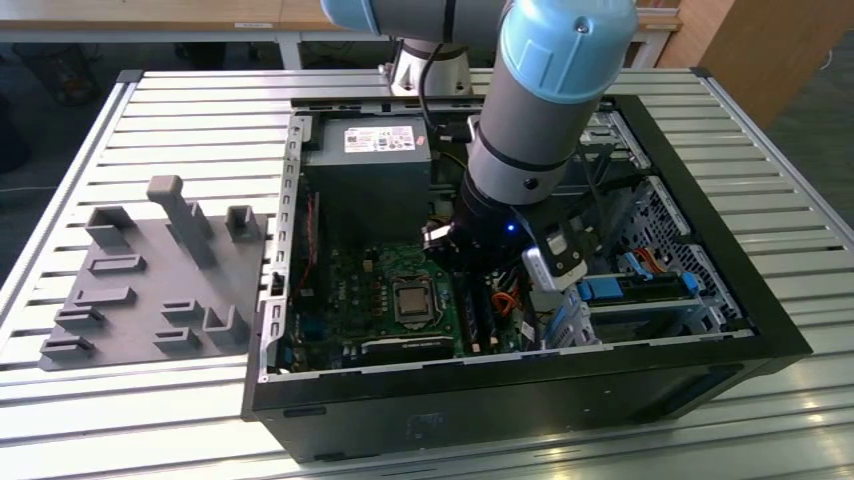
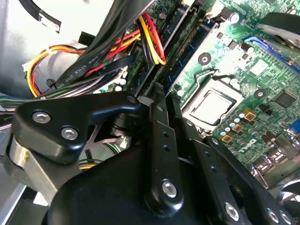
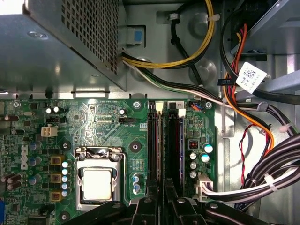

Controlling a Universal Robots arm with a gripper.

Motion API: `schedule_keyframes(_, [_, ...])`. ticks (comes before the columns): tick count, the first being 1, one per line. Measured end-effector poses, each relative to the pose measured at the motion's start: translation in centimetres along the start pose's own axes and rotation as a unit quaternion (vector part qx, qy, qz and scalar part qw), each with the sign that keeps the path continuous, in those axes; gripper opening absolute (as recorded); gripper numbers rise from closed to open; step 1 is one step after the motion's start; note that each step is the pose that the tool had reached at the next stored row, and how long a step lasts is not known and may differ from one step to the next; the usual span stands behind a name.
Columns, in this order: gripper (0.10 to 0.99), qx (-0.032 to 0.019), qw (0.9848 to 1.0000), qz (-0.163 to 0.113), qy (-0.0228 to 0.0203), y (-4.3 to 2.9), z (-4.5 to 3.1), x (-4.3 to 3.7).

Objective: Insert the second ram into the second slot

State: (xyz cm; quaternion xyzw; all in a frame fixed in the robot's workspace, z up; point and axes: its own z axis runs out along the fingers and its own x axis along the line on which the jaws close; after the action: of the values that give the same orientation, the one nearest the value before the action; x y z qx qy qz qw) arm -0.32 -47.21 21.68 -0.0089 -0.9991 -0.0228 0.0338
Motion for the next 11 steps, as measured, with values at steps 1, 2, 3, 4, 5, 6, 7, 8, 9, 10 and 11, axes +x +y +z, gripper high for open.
schedule_keyframes(1, [0.204, 0.0000, 1.0000, 0.000, 0.0000, 0.00, -0.11, 0.01])
schedule_keyframes(2, [0.204, 0.0000, 1.0000, 0.000, 0.0000, 0.01, -0.25, 0.02])
schedule_keyframes(3, [0.204, 0.0000, 1.0000, 0.000, 0.0000, 0.02, -0.44, 0.03])
schedule_keyframes(4, [0.204, 0.0000, 1.0000, 0.000, 0.0000, 0.03, -0.66, 0.05])
schedule_keyframes(5, [0.204, 0.0000, 1.0000, 0.000, 0.0000, 0.04, -0.87, 0.06])
schedule_keyframes(6, [0.204, 0.0000, 1.0000, 0.000, 0.0000, 0.05, -1.06, 0.07])
schedule_keyframes(7, [0.204, 0.0000, 1.0000, 0.000, 0.0000, 0.05, -1.20, 0.08])
schedule_keyframes(8, [0.188, 0.0000, 1.0000, 0.000, 0.0000, 0.05, -1.29, 0.09])
schedule_keyframes(9, [0.122, -0.0001, 1.0000, 0.000, 0.0000, 0.06, -1.31, 0.09])
schedule_keyframes(10, [0.122, -0.0001, 1.0000, 0.000, 0.0000, 0.06, -1.30, 0.09])
schedule_keyframes(11, [0.122, -0.0001, 1.0000, 0.000, 0.0000, 0.06, -1.30, 0.09])
